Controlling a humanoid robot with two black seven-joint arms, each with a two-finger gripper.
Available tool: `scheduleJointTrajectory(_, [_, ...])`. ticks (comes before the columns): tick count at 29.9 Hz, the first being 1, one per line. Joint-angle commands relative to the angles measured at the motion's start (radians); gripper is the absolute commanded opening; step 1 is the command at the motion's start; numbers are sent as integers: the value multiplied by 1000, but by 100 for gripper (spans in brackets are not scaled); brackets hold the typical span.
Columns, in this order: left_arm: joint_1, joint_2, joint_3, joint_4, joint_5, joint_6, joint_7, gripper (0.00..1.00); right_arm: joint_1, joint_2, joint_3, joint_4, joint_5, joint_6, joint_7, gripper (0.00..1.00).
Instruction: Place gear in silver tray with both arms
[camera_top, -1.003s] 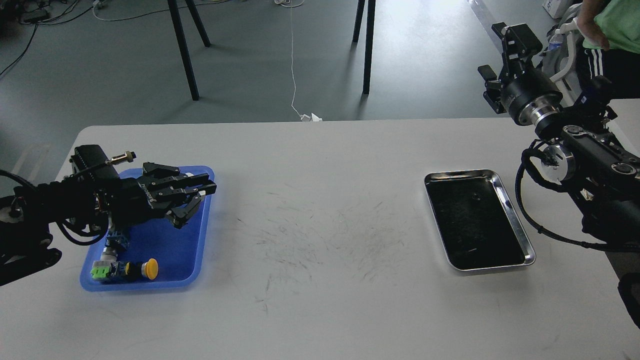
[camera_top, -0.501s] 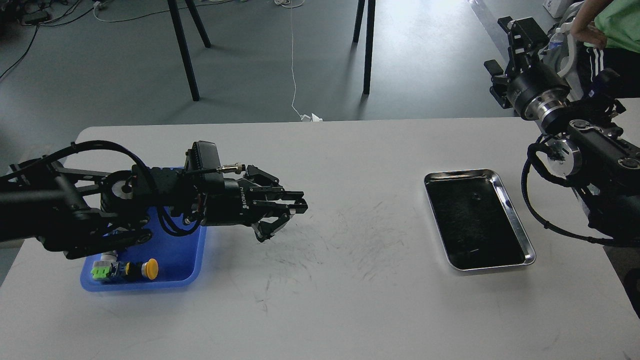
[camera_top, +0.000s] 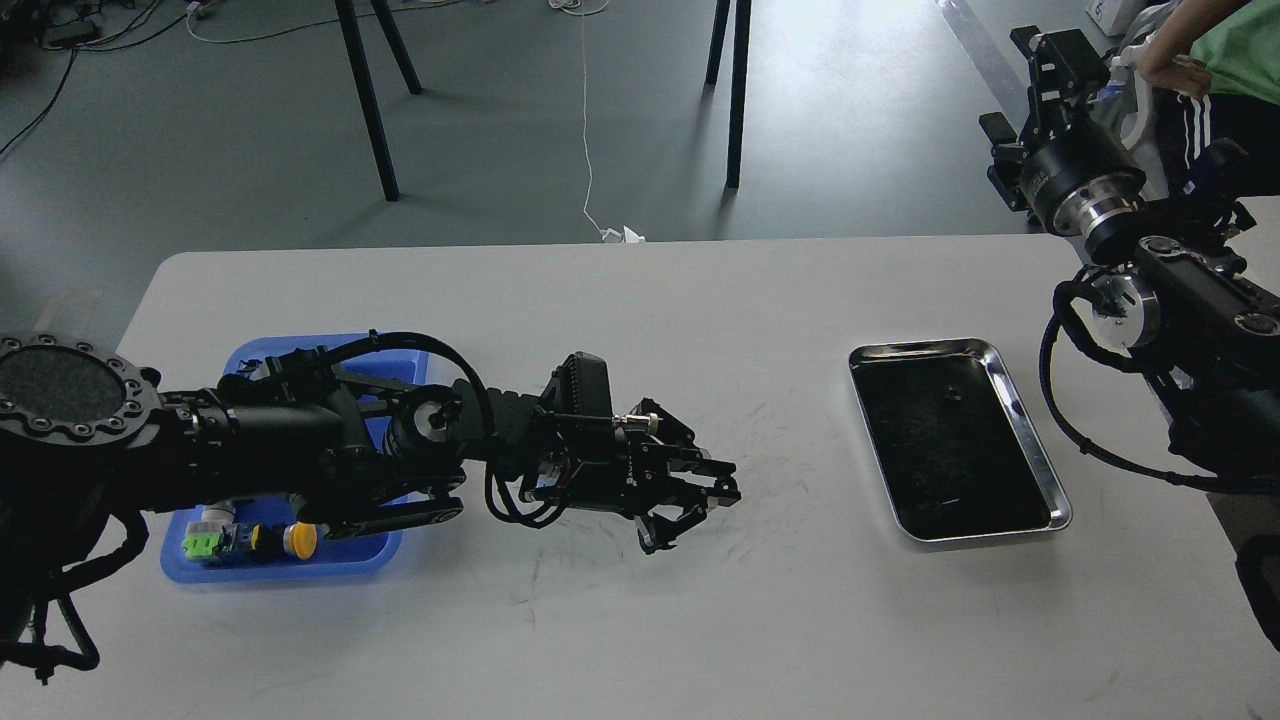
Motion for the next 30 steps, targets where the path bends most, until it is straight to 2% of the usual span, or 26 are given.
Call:
scheduleJointTrajectory(1, [4, -22, 17, 22, 0, -2, 0, 15, -3, 37, 4, -7, -1, -1, 1, 94])
scheduleJointTrajectory(11, [46, -107, 49, 116, -24, -2, 0, 16, -5, 63, 0, -10, -1, -6, 2, 94])
scheduleJointTrajectory(23, [42, -107, 52, 139, -69, -7, -2, 19, -5, 66, -8, -8, -1, -4, 2, 94])
scheduleJointTrajectory(30, [42, -107, 52, 143, -71, -8, -5, 27, -5, 66, -13, -7, -1, -3, 2, 94])
